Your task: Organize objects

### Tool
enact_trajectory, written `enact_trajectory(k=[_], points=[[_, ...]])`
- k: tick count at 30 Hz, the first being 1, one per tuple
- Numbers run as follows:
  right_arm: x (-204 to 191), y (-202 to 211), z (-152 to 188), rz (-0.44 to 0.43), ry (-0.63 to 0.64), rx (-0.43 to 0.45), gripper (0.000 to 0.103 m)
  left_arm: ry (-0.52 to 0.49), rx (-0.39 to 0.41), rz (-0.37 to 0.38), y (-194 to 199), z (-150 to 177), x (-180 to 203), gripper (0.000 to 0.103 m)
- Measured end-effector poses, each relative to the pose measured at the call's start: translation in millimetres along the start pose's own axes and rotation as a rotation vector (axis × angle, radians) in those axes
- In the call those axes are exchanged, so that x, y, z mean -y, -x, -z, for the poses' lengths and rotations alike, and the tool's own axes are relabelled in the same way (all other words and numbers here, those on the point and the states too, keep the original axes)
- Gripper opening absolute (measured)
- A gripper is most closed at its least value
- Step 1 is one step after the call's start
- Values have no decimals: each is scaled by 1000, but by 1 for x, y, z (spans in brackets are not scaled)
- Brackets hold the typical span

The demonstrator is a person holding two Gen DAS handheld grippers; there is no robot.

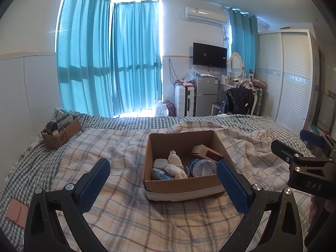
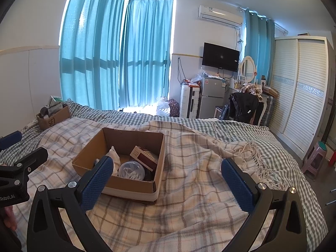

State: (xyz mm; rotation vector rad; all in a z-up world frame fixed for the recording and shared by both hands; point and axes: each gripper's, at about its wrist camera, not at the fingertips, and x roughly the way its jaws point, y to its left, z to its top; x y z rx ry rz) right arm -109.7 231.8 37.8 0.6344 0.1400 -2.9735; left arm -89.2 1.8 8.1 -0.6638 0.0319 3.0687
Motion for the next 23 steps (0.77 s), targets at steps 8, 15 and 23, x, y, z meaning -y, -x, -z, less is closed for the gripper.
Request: enact_trajectory(k=[8,15,23], points=[[-1,0,0,2,3,-4,103,1,-3,0,0,1,1,103],[-2,-1,1,2,5,-10,103,4,-10,-2,-2,1,0,103],[-2,-3,3,2,2,-13,103,16,-15,-9,-2,3,-3,103]])
